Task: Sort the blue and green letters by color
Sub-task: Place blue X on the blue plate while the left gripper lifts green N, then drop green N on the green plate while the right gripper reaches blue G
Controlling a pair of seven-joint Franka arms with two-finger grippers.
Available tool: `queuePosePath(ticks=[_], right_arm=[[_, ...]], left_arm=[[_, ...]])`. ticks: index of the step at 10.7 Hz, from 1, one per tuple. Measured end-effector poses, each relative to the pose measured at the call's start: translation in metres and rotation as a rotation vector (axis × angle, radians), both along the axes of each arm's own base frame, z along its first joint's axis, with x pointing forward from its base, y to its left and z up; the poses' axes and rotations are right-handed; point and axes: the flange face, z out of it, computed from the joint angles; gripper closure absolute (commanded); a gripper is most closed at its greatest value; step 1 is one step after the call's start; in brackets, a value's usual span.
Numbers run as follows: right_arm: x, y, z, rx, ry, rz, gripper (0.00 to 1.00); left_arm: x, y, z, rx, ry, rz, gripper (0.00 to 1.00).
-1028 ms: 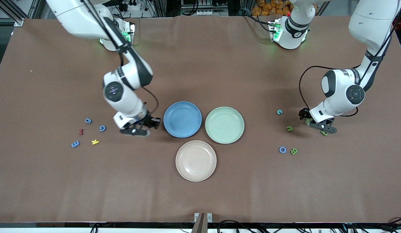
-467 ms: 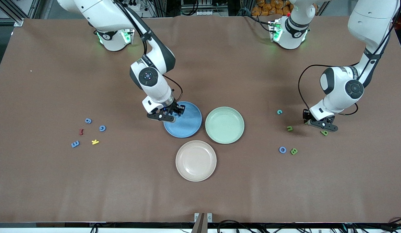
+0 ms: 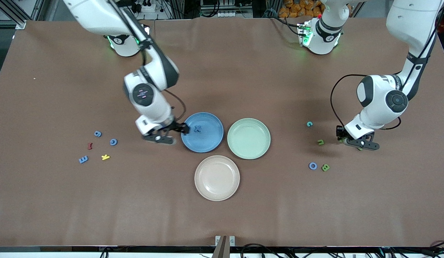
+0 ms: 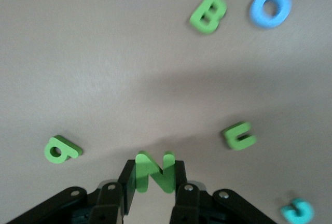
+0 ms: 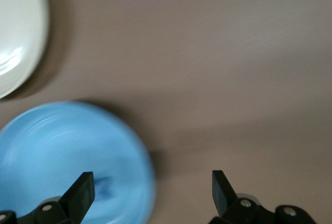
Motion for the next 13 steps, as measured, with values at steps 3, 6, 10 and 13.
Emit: queuePosePath(ticks=[3,6,10,13], right_arm=[[0.048,-0.139,0.021,-0.025,0.02,0.066,0.0],[0.058,-0.208,0.016,-0.023,0.026,0.153,0.01],[0.041,-0.27,-0.026,-0.018,0.004,0.209,0.1],[0.027,-0.278,-0.057,-0.015,-0.006,0.217,0.15]], left_arm=[[0.015,-0.066,0.047,-0.006,0.002,0.111,1.0],[0.013,-0.168,0.063,-0.019,0.019,0.244,1.0],[0.02,-0.298,0.063,-0.03,0.05,0.43,1.0],[0.02,-0.358,0.037,-0.036,0.065,0.519,1.0]])
